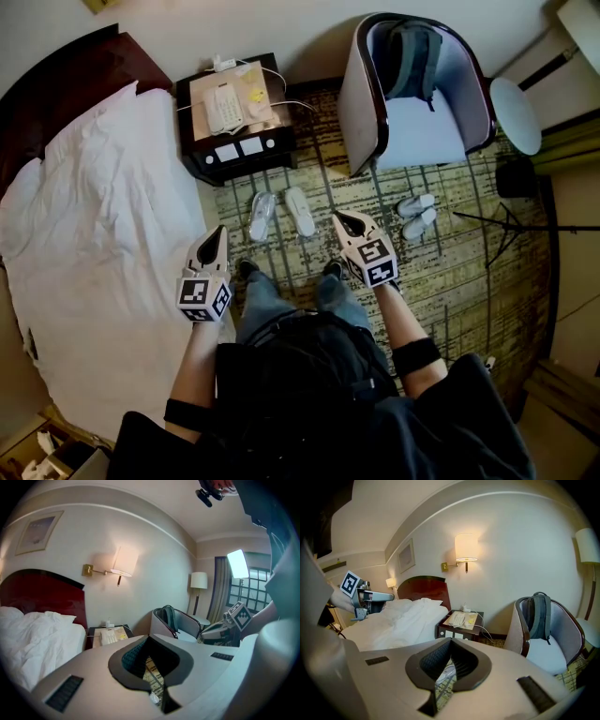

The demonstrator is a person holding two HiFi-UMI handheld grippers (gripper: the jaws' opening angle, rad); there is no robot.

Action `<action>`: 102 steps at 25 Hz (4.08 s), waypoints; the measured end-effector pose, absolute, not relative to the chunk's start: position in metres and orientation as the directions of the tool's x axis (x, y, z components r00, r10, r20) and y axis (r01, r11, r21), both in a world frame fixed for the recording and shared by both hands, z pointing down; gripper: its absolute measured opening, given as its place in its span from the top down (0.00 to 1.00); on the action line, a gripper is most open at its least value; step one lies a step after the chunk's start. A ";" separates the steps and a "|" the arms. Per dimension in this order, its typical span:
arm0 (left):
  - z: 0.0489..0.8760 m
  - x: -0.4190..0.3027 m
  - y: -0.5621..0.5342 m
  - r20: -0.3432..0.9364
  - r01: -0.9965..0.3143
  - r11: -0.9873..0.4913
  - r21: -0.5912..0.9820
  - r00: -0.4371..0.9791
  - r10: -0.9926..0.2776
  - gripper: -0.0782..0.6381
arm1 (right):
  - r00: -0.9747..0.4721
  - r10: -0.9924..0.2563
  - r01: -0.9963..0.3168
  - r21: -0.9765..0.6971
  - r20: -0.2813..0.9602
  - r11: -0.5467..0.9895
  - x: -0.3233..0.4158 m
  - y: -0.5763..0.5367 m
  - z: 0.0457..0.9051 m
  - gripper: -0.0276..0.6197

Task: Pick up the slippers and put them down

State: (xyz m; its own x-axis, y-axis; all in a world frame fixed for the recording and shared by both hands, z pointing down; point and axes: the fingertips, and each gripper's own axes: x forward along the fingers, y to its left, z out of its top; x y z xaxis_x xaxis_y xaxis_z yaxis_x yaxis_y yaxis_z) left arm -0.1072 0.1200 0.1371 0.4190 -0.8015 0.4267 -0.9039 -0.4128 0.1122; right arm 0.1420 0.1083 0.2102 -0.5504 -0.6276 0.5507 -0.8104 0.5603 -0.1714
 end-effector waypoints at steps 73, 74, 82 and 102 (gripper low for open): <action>0.880 0.063 0.014 0.599 -0.691 -0.710 0.132 0.627 -0.498 0.89 | -0.728 -0.274 -0.674 -0.730 0.629 0.114 0.130 0.093 1.069 0.40; 0.884 0.062 0.014 0.597 -0.691 -0.710 0.135 0.629 -0.499 0.89 | -0.728 -0.277 -0.672 -0.733 0.627 0.107 0.129 0.093 1.075 0.40; 0.913 0.044 0.011 0.604 -0.703 -0.696 0.142 0.619 -0.502 0.89 | -0.794 -0.185 -0.605 -0.782 0.579 0.148 0.095 0.101 1.098 0.45; 0.928 0.005 0.017 0.621 -0.744 -0.652 0.148 0.583 -0.524 0.89 | -0.846 -0.286 -0.500 -0.856 0.449 0.135 0.090 0.094 1.081 0.78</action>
State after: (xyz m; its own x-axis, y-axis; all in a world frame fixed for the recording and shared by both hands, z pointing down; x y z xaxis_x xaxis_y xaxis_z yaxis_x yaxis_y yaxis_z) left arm 0.0054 0.0173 0.9279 0.5828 -0.5241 0.6210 -0.7437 -0.6520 0.1477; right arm 0.0903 0.0945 1.0807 -0.8465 -0.2859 0.4492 -0.4996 0.1345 -0.8558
